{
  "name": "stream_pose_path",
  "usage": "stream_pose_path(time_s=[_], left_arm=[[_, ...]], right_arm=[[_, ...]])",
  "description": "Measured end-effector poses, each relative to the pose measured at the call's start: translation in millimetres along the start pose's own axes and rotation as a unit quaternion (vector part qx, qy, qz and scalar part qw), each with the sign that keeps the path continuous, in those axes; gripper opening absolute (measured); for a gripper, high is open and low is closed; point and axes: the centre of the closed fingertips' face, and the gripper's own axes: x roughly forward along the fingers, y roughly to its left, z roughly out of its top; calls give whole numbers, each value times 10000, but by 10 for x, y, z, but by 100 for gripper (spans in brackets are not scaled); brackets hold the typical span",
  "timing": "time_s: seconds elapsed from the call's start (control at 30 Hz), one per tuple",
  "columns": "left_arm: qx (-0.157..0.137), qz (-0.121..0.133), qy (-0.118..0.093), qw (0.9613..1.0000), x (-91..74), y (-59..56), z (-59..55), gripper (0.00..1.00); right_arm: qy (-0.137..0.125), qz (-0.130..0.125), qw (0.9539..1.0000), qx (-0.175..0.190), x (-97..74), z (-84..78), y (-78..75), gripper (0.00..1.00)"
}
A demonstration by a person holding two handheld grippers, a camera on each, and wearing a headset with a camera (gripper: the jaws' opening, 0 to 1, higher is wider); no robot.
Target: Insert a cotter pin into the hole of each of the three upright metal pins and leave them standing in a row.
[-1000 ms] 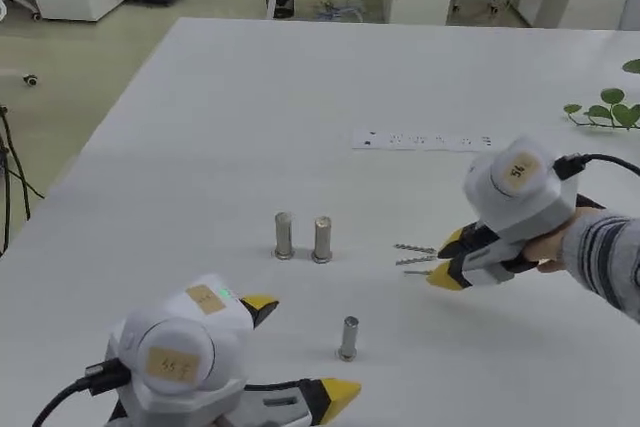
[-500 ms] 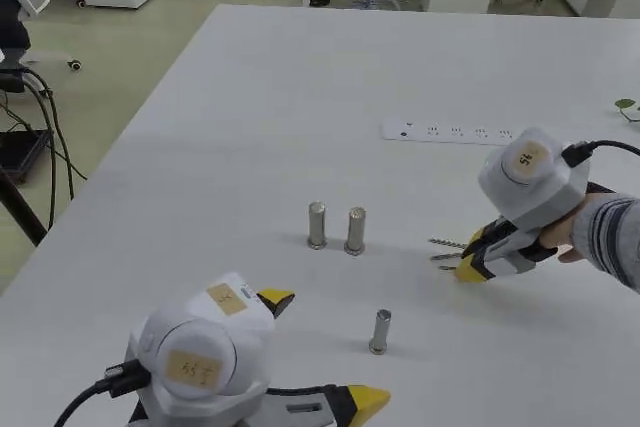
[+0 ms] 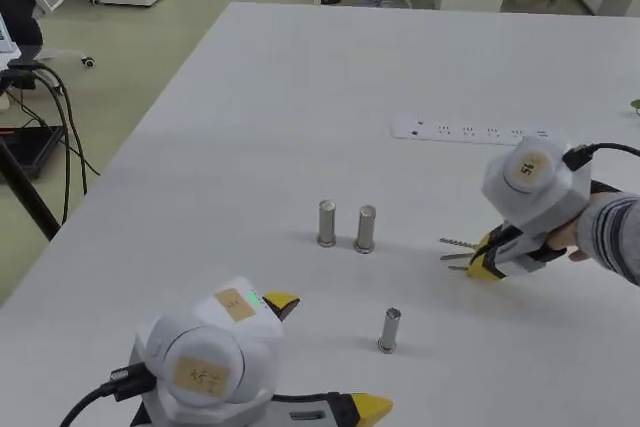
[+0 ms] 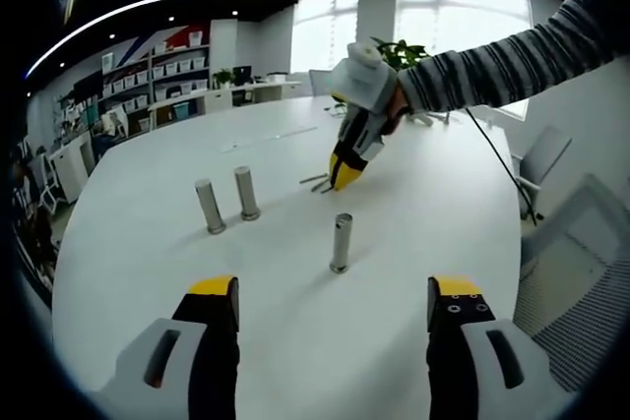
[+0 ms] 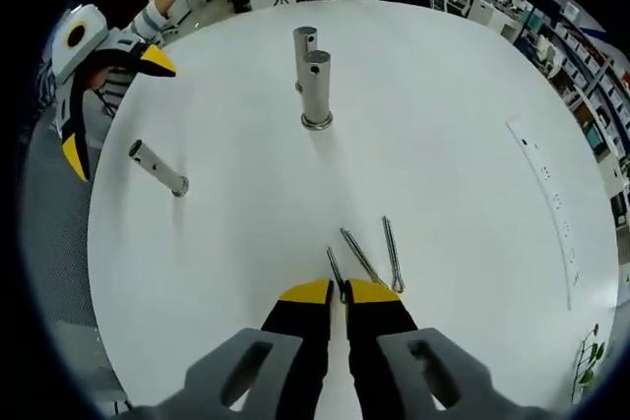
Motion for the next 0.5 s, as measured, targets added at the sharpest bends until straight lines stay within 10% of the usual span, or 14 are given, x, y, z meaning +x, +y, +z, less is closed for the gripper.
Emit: stream_pose_path(time_s=[0.33, 0.5], left_arm=[[46, -100, 55, 9999, -13, -55, -7, 73], [90, -130, 68, 9999, -18, -67, 13, 71]], right_arm=[[31, -139, 9997, -187, -1, -19, -28, 0], [-392, -187, 9990, -131, -154, 118, 7, 0]])
